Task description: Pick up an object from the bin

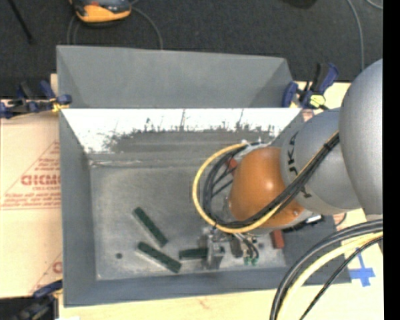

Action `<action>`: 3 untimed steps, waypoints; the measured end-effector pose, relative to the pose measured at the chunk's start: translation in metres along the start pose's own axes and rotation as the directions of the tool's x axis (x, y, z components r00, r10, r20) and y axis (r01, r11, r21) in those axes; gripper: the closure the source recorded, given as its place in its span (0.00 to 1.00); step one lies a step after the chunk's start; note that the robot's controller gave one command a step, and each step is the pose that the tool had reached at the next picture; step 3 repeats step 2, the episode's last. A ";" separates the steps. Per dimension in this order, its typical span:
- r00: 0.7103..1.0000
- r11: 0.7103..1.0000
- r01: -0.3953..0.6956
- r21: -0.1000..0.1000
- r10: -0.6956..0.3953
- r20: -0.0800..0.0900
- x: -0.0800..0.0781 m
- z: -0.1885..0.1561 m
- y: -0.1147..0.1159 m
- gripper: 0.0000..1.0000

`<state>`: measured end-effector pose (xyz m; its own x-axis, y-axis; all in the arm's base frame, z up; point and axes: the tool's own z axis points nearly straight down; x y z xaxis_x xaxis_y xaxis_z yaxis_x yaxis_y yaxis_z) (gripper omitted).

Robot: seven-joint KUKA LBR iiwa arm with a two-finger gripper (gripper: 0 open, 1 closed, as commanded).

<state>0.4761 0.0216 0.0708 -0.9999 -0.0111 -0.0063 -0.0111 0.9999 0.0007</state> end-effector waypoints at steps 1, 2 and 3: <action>1.000 1.000 0.001 0.000 -0.001 -0.009 -0.010 -0.054 -0.006 1.00; 1.000 1.000 0.006 0.001 -0.006 -0.002 -0.020 -0.208 -0.002 1.00; 1.000 1.000 0.006 0.001 -0.006 -0.002 -0.020 -0.208 -0.002 1.00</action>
Offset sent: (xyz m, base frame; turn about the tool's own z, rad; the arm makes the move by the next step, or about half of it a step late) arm 0.0176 -0.0010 0.2072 -0.0003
